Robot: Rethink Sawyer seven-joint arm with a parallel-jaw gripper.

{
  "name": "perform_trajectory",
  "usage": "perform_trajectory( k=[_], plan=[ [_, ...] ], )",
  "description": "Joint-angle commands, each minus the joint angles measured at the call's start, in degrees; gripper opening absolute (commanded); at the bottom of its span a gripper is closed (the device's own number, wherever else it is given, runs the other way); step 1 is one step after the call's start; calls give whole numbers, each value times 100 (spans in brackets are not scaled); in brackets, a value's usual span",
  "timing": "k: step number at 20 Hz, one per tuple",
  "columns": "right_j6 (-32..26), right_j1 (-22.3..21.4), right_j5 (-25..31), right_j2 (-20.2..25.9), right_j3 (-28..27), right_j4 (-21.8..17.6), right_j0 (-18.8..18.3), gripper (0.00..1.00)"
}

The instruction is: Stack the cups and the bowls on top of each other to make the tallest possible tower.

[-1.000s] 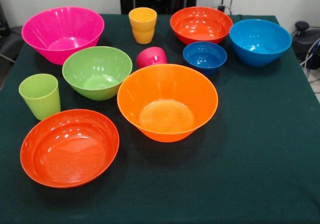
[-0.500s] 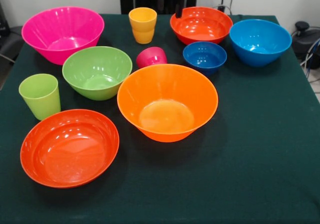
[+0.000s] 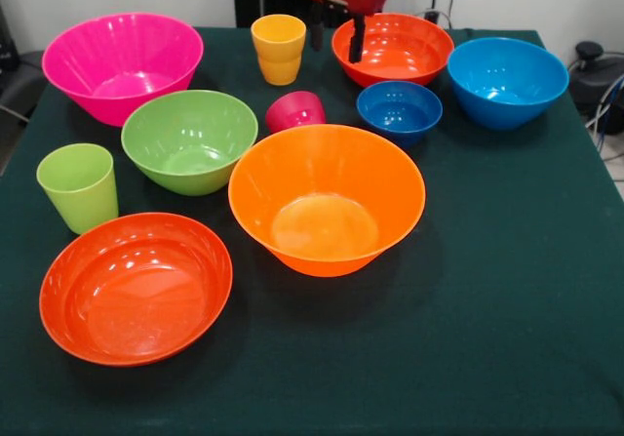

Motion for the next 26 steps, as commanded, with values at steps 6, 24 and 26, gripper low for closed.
perform_trajectory(
  k=[6, 24, 26],
  plan=[
    [-841, 115, 429, 843, -164, -345, -234, 100],
    [-807, -1145, 1425, 788, 211, -313, -190, 100],
    [-528, -1160, 1600, 438, 59, -523, 147, 100]
  ],
)
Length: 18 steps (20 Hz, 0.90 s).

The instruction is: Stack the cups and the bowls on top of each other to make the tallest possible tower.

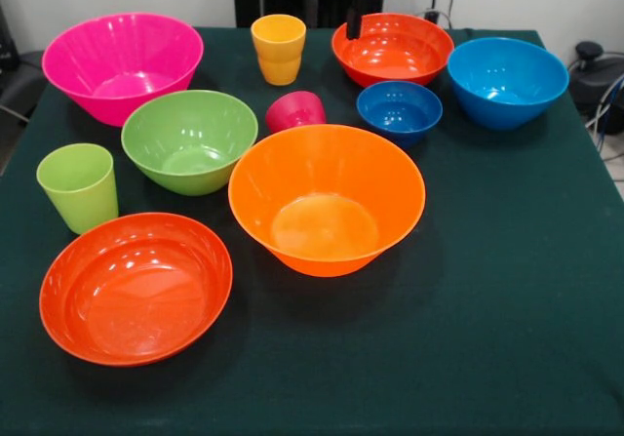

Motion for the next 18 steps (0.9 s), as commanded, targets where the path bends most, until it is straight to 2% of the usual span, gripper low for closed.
perform_trajectory(
  k=[1, 3, 12, 18],
  plan=[
    [-434, -218, 939, -206, 17, -554, 596, 100],
    [-247, -160, 918, -366, -68, -670, 753, 100],
    [-226, 39, 770, -536, -190, -798, 857, 100],
    [-103, 100, 967, -892, -404, -1041, 1133, 100]
  ],
)
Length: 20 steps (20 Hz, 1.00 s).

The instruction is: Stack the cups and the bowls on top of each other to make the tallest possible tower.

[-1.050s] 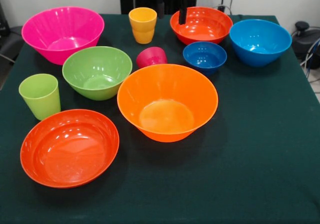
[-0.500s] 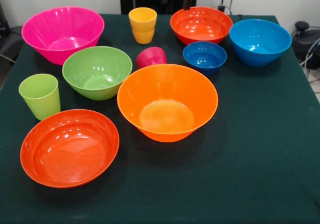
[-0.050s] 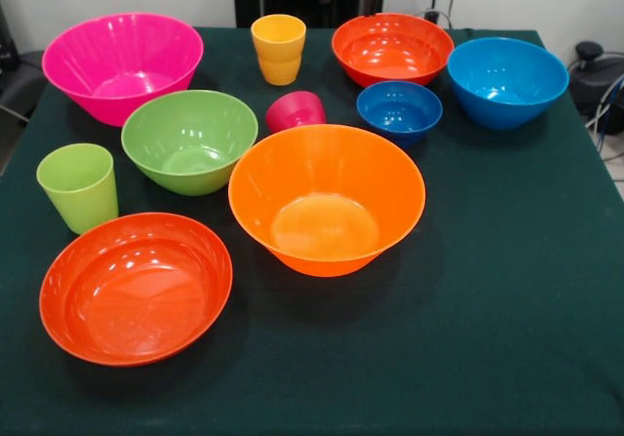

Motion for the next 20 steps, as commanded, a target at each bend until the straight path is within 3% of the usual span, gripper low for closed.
perform_trajectory(
  k=[1, 6, 20],
  plan=[
    [-82, 330, 645, -417, -394, -648, 305, 100],
    [9, 393, 793, -704, -540, -817, 547, 100],
    [51, 833, 241, -958, -642, -851, 687, 100]
  ],
)
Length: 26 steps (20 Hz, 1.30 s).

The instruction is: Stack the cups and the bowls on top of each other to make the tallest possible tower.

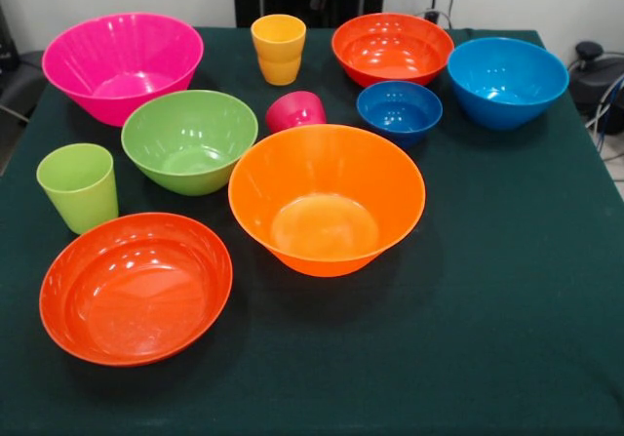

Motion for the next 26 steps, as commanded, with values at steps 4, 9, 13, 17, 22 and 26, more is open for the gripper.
perform_trajectory(
  k=[4, 9, 13, 17, 22, 26],
  plan=[
    [5, 799, -81, -21, -343, -401, 108, 100],
    [-51, 863, -202, -25, -316, -366, 94, 100],
    [-39, 983, -280, -42, -388, -376, 113, 100],
    [-65, 1021, -342, -40, -396, -381, 103, 100],
    [-399, 1077, -480, 280, -300, -295, -215, 100],
    [-756, 1036, -455, 683, -154, -170, -591, 100]
  ],
)
